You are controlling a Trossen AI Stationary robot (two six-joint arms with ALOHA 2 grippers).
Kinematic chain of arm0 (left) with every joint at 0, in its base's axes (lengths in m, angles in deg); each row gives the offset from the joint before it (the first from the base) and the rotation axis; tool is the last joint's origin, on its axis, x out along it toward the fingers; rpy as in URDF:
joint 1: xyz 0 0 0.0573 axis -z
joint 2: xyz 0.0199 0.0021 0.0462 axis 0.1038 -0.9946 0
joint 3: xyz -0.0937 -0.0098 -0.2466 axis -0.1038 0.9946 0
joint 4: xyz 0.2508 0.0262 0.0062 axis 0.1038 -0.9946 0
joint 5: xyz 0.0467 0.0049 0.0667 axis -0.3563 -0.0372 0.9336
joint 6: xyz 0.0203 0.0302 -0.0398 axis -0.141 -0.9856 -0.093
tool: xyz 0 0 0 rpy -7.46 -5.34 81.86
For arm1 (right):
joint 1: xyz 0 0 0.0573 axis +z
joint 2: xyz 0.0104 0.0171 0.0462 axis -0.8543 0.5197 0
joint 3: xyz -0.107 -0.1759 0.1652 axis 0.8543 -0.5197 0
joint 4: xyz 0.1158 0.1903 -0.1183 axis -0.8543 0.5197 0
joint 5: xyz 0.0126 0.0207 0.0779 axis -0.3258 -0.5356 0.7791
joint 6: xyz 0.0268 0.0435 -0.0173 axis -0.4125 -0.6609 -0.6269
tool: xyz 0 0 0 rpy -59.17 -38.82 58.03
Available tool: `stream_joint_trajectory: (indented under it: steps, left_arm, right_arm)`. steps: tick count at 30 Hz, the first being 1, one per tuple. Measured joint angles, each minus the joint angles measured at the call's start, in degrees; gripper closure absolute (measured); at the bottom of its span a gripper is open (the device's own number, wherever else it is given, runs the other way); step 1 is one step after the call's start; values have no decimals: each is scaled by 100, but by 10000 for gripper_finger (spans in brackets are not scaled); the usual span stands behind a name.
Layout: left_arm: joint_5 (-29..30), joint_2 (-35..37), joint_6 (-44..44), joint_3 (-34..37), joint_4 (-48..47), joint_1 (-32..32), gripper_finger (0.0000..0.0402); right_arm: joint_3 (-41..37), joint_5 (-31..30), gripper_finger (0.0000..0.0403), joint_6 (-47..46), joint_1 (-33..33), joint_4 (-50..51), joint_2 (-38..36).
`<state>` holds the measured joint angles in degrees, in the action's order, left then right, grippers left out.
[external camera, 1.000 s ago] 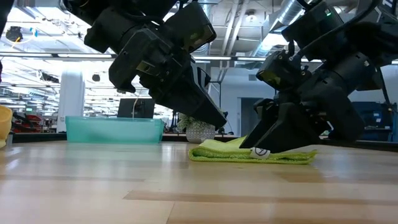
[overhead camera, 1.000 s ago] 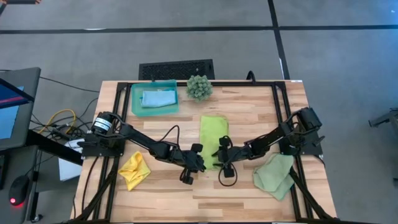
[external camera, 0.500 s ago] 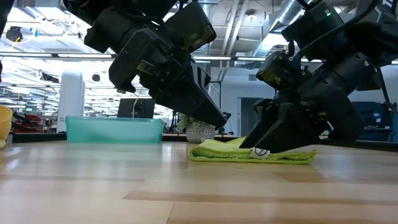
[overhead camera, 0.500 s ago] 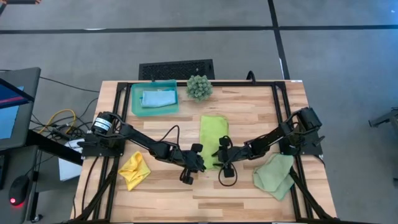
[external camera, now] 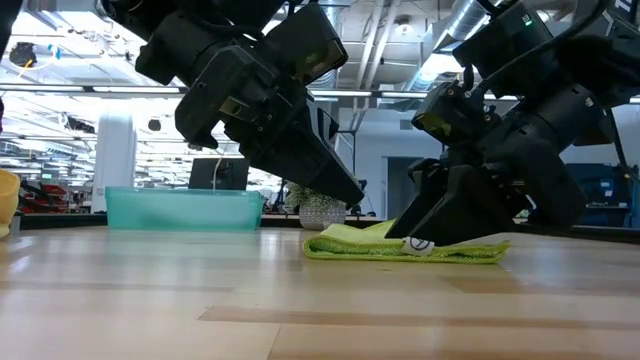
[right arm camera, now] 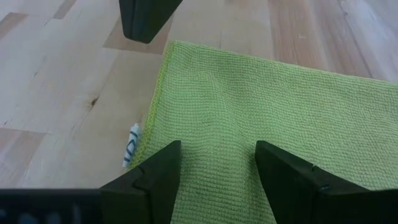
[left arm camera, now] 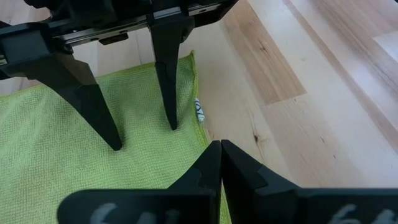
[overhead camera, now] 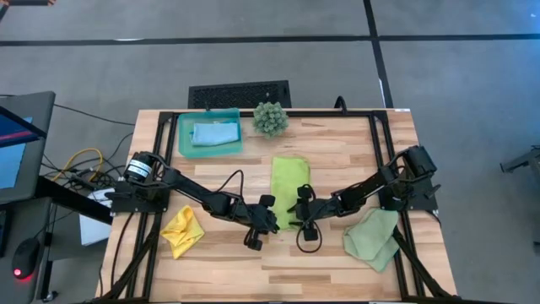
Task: Fold microfiber towels
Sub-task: Fold the light green microfiber cloth
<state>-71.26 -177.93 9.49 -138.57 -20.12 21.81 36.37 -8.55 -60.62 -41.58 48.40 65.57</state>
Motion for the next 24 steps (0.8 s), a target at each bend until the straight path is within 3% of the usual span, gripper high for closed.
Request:
stream_joint_trajectory:
  steps: [17, 24]
  left_arm:
    - [56, 24, -214, -328, -437, 149, 401]
    - [436, 21, -90, -375, -876, 140, 401]
  right_arm:
    - [0, 2, 173, -62, 4, 0, 0]
    - [-2, 223, 173, -1430, 87, 17, -11]
